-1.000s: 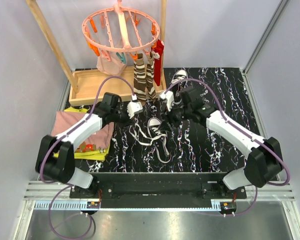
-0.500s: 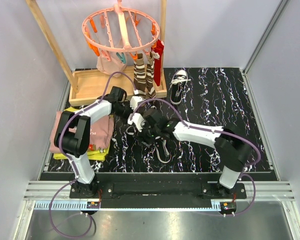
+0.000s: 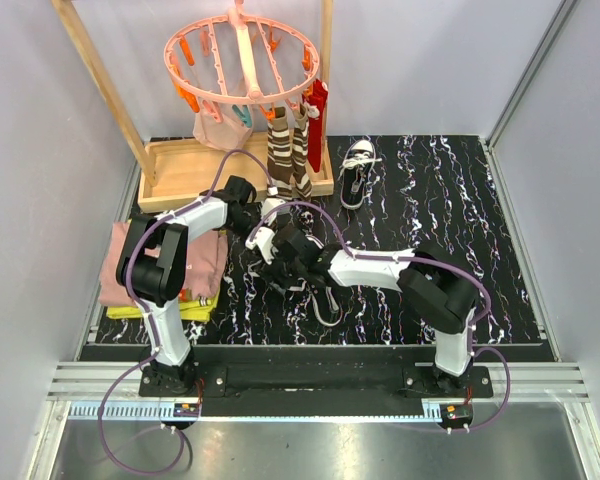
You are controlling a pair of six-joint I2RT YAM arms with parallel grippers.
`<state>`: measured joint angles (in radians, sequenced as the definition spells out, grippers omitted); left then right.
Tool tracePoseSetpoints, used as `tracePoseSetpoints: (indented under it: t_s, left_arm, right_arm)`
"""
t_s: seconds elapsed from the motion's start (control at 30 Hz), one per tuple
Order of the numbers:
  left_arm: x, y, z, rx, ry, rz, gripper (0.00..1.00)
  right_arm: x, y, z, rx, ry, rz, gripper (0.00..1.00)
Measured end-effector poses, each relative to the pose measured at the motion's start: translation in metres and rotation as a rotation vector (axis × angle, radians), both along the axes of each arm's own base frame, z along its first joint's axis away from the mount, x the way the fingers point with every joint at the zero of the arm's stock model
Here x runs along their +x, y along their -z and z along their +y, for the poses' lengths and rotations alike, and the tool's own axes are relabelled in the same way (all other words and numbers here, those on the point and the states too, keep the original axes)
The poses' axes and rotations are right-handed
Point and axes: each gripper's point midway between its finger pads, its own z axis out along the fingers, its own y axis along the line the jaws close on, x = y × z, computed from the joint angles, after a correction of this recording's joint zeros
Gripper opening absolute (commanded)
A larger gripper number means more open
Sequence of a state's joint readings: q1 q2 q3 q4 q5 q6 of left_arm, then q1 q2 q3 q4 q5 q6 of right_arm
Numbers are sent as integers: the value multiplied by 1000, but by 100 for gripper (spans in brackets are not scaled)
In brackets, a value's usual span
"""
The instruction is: Tie the shoes
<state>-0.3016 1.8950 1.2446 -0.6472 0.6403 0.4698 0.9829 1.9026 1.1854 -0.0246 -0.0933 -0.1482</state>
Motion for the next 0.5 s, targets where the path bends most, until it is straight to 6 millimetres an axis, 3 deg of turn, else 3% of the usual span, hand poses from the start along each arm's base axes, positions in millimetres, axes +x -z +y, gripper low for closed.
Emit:
tracePoseSetpoints:
  t_s: [0.23,0.33,0.47,0.5]
  left_arm:
    - [-3,0,0,-4,2,12,4]
    - [-3,0,0,-4,2,11,4]
    - [-3,0,0,-4,3,11,4]
    - [-3,0,0,-4,3,11,4]
  right_arm:
    - [10,11,1,-12,36,-27,58]
    - [11,22,0,-29,39,-21,51]
    - [11,27,1,-30,36,-22,31]
    - [11,27,1,-28,36,-20,14]
